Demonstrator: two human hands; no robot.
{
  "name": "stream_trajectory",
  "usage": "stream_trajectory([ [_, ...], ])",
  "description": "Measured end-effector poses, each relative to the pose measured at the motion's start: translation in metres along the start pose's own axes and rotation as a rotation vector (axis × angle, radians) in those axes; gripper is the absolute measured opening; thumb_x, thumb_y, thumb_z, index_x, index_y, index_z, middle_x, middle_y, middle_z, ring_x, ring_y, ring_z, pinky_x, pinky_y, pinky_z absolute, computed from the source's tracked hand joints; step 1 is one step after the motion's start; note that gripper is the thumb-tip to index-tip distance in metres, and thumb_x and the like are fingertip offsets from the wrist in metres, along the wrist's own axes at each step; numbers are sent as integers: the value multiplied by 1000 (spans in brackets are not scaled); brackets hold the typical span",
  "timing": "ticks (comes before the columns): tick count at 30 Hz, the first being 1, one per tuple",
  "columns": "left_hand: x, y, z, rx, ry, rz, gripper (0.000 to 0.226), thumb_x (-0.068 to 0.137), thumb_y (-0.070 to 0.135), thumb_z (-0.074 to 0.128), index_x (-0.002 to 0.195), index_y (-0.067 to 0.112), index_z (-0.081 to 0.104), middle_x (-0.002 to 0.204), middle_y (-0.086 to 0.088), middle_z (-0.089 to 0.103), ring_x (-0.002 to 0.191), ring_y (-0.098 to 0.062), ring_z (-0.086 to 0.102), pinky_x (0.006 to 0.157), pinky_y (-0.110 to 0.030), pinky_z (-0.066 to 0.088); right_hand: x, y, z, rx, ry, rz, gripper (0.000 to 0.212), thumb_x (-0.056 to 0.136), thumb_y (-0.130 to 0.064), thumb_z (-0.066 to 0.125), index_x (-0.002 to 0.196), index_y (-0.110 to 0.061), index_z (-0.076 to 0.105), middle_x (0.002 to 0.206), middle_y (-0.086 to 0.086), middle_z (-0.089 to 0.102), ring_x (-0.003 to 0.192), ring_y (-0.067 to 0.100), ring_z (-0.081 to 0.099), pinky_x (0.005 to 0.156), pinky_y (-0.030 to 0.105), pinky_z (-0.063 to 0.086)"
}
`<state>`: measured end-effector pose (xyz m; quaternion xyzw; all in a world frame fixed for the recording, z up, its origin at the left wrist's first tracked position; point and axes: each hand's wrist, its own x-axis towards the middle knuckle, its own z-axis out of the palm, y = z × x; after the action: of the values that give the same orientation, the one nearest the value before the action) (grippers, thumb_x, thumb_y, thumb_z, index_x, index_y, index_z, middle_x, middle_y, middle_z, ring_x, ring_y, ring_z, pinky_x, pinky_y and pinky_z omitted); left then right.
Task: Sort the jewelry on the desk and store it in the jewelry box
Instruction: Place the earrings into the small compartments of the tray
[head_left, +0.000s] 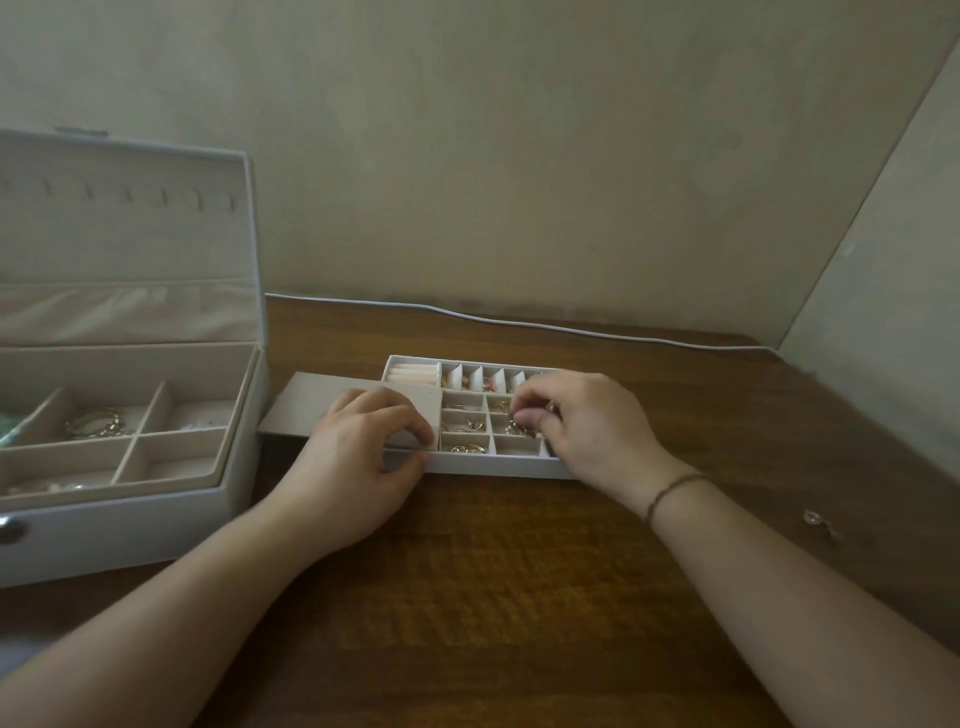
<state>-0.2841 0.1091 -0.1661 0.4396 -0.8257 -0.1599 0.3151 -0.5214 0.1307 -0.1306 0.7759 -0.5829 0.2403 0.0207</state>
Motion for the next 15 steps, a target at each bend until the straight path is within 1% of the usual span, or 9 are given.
stream_trajectory([
  [2, 0, 1, 0, 0, 0, -6, 13, 90, 26, 66, 101, 32, 68, 116, 17, 55, 120, -5, 38, 102, -35, 40, 3, -3, 7, -84, -74, -33, 8, 92, -30, 61, 95, -33, 68, 94, -18, 67, 84, 0, 55, 73, 25, 50],
  [3, 0, 1, -1, -1, 1, -7, 13, 90, 26, 66, 101, 32, 68, 116, 17, 55, 120, -5, 38, 103, -35, 40, 2, -4, 7, -116, -99, -45, 9, 92, -31, 61, 97, -34, 68, 96, -17, 67, 83, -1, 52, 71, 21, 45],
  [4, 0, 0, 0, -1, 5, -6, 13, 90, 26, 66, 101, 32, 68, 116, 17, 55, 120, -5, 38, 103, -35, 39, 2, -3, 6, -136, -112, -51, 10, 92, -31, 60, 98, -34, 69, 97, -17, 67, 82, -2, 49, 70, 19, 41],
  [5, 1, 0, 0, 1, 6, -5, 12, 90, 27, 66, 101, 32, 68, 116, 17, 55, 120, -5, 38, 103, -35, 39, 1, -3, 4, -140, -122, -52, 11, 92, -32, 60, 99, -34, 69, 98, -17, 67, 83, -3, 48, 70, 19, 40],
  [9, 1, -1, 1, 10, -7, -10, 12, 90, 29, 66, 102, 33, 68, 118, 17, 55, 122, -6, 38, 106, -40, 38, -3, 0, -1, -99, -204, -9, 18, 94, -28, 58, 106, -36, 69, 103, -20, 67, 91, -3, 55, 84, 26, 50],
  [10, 1, -1, 1, 8, -5, -12, 12, 90, 29, 66, 102, 33, 68, 118, 17, 55, 121, -6, 38, 106, -40, 38, -5, 2, -2, -32, -187, 15, 20, 95, -23, 57, 106, -34, 70, 101, -21, 67, 90, -5, 56, 83, 25, 51],
  [11, 1, -1, 1, 5, -2, -11, 12, 90, 29, 66, 101, 33, 68, 118, 17, 55, 121, -6, 38, 106, -41, 38, -6, 5, -5, 63, -136, 38, 23, 95, -18, 57, 106, -33, 71, 97, -21, 66, 88, -6, 58, 81, 24, 52],
  [13, 0, 0, 0, 2, -3, -12, 12, 90, 28, 66, 101, 34, 68, 118, 17, 55, 121, -6, 38, 106, -42, 38, -9, 12, -18, 214, 6, 92, 29, 95, -9, 55, 100, -32, 72, 91, -21, 68, 84, -5, 62, 75, 18, 52],
  [15, 0, 0, 0, 5, -1, -8, 13, 90, 28, 66, 101, 33, 68, 117, 17, 55, 121, -6, 38, 106, -43, 38, -12, 20, -32, 264, 91, 143, 31, 94, -7, 56, 93, -34, 72, 85, -19, 70, 78, -4, 62, 67, 11, 48],
])
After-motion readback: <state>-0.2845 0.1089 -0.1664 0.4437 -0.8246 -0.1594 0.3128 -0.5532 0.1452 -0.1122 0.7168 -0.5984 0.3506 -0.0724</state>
